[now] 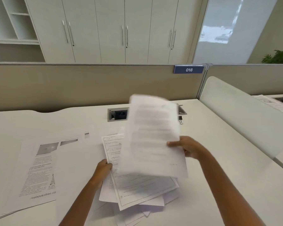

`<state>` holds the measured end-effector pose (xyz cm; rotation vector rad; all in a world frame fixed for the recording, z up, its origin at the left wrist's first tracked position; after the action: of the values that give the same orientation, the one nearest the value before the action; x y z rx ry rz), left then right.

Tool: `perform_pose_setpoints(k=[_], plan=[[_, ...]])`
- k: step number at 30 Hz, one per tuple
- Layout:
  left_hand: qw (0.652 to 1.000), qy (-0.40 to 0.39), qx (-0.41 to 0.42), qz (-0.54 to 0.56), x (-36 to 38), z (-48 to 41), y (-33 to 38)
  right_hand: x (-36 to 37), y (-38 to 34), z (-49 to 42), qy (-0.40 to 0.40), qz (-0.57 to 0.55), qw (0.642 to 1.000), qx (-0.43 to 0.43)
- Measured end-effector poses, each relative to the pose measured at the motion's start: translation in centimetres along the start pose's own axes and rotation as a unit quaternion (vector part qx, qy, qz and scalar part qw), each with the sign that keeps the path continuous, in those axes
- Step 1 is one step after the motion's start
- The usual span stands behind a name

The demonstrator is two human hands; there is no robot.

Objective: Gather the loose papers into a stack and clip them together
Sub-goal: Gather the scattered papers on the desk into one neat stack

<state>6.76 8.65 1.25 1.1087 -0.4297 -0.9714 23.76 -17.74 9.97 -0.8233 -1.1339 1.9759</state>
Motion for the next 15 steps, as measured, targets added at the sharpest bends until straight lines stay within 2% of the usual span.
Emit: perform_pose_setpoints(k=[2,5,10,15], plan=[[0.999,-0.001,0.004,0.033,0.3,0.3,0.2,2.5,1.3,-0.4,-0.036,0.077,0.996,0.019],[0.996,-0.021,0.056,0.070,0.7,0.9,1.0,4.3,2.5,-0.8,-0.003,0.153,0.988,0.010],[0.994,-0.053,0.020,0.090,1.3,1.1,0.3,3.9,4.4,-1.4,0.087,0.069,0.994,-0.017],[0.998,-0.026,0.024,0.052,1.4,1.4,0.2,3.6,6.0,-2.2,0.127,0.094,0.987,-0.003]])
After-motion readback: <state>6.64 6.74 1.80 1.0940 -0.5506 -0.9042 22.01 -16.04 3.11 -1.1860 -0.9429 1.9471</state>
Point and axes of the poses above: each hand's wrist, its own z-axis away from the middle knuckle, its own x-axis out of the palm, y = z × x, the point moved 8 cm from there along -z, towards the middle knuckle
